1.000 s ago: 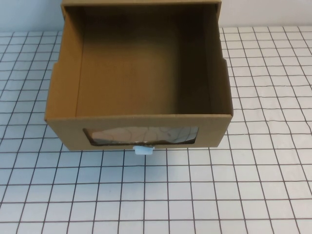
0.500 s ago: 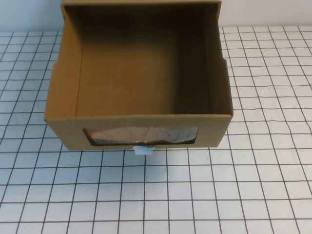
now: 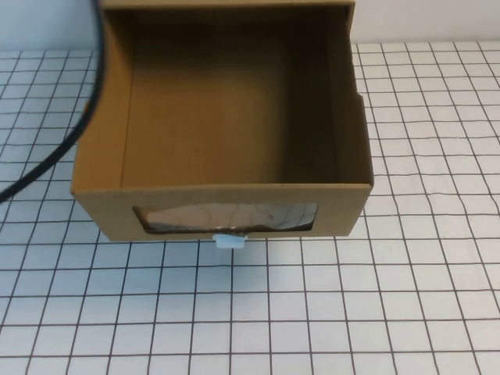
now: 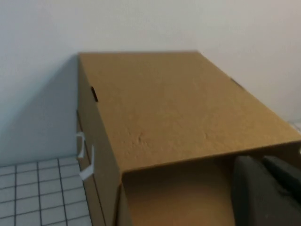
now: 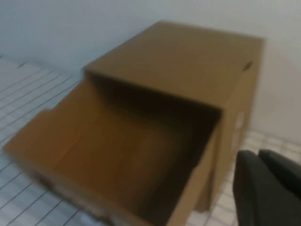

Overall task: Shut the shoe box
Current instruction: Press the shoe box with left arm

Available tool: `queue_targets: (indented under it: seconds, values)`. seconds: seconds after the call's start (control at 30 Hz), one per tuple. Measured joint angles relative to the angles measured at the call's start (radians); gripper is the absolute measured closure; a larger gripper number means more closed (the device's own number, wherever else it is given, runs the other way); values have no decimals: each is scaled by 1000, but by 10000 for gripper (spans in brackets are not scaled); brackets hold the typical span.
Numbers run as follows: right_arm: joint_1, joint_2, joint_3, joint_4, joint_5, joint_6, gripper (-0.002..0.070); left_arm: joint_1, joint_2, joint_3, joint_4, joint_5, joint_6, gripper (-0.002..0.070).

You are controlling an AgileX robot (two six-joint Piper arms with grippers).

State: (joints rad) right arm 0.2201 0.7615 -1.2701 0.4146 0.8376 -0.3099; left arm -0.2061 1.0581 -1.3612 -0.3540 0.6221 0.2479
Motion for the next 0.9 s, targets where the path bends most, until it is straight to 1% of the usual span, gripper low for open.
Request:
queue_targets:
  seconds: [0.13, 0.23, 0.33, 0.43, 0.57, 0.7, 0.8, 0.9]
  values:
    - [137, 50, 110, 202, 46, -271, 689, 0, 187, -202, -109, 175, 128, 677]
    - [222, 107, 166, 339, 104, -432, 689, 0, 355, -376, -205, 307, 172, 677]
    - [324, 157, 237, 419, 79, -521, 689, 0, 518, -552, -301, 438, 185, 677]
    - [462, 180, 304, 444, -22, -569, 689, 0, 675, -720, -392, 527, 187, 677]
    - [635, 221, 360, 456, -179, -612, 689, -1, 847, -856, -479, 552, 185, 677]
    - [781, 304, 372, 456, -274, -691, 689, -1, 968, -943, -500, 542, 172, 677]
    - [838, 402, 370, 456, -345, -797, 689, -1, 1020, -956, -500, 510, 147, 677]
    - [860, 517, 370, 454, -432, -952, 689, -1, 1058, -959, -500, 489, 134, 677]
